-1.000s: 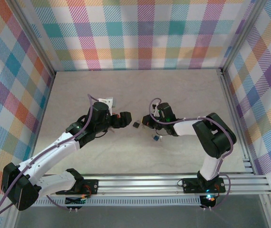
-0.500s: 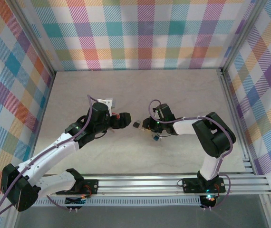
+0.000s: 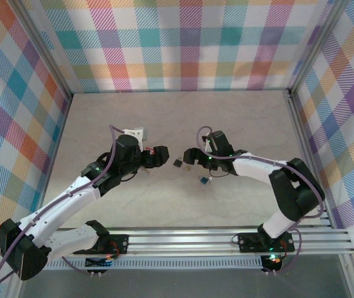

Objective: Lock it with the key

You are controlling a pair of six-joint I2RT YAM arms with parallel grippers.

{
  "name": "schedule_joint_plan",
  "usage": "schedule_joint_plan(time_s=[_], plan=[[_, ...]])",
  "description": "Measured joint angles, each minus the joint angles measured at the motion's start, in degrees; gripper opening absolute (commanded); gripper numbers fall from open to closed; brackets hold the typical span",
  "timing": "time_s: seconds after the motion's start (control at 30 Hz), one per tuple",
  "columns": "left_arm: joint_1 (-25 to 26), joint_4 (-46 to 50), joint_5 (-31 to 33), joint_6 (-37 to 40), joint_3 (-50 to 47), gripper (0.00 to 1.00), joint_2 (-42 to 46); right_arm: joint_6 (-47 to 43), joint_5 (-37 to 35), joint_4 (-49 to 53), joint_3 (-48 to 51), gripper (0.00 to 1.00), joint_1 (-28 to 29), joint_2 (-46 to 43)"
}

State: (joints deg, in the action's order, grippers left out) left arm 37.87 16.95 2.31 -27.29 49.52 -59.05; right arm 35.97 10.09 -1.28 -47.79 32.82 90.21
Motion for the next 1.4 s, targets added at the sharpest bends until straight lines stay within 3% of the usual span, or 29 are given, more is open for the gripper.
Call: schedule_joint_plan(time_s=[0.23, 0.47, 0.63, 0.77, 0.93, 1.17, 1.4], plan=[[0.0, 0.3, 5.9, -0.6, -0.2, 1.00, 3.5, -9.3, -6.1, 1.6, 2.1, 0.99, 0.0, -14.0], [0.0, 3.7, 13.1, 0.0, 1.0, 1.00, 5.0, -19.4, -23.5, 0.1, 7.7, 0.99, 0.0, -24.7], [0.0, 3.8, 19.0, 4.5, 1.0, 1.00, 6.9, -26.8, -37.5, -9.0, 17.7, 0.99, -1.0, -29.1], [-0.6, 1.6, 23.6, 9.5, -1.3, 1.00, 7.7, -33.1, -45.9, -17.2, 23.9, 0.99, -3.0, -28.5], [-5.5, -3.0, 24.8, 13.1, -8.2, 1.00, 7.4, -41.0, -53.8, -32.5, 26.6, 0.99, -5.7, -17.7], [-12.9, -11.7, 27.0, 15.4, -15.2, 1.00, 6.0, -42.3, -52.9, -42.5, 28.7, 0.99, -12.5, -12.0], [-22.7, -24.7, 26.6, 19.2, -21.0, 1.00, 0.9, -37.3, -39.4, -41.4, 26.3, 0.99, -24.7, -10.7]])
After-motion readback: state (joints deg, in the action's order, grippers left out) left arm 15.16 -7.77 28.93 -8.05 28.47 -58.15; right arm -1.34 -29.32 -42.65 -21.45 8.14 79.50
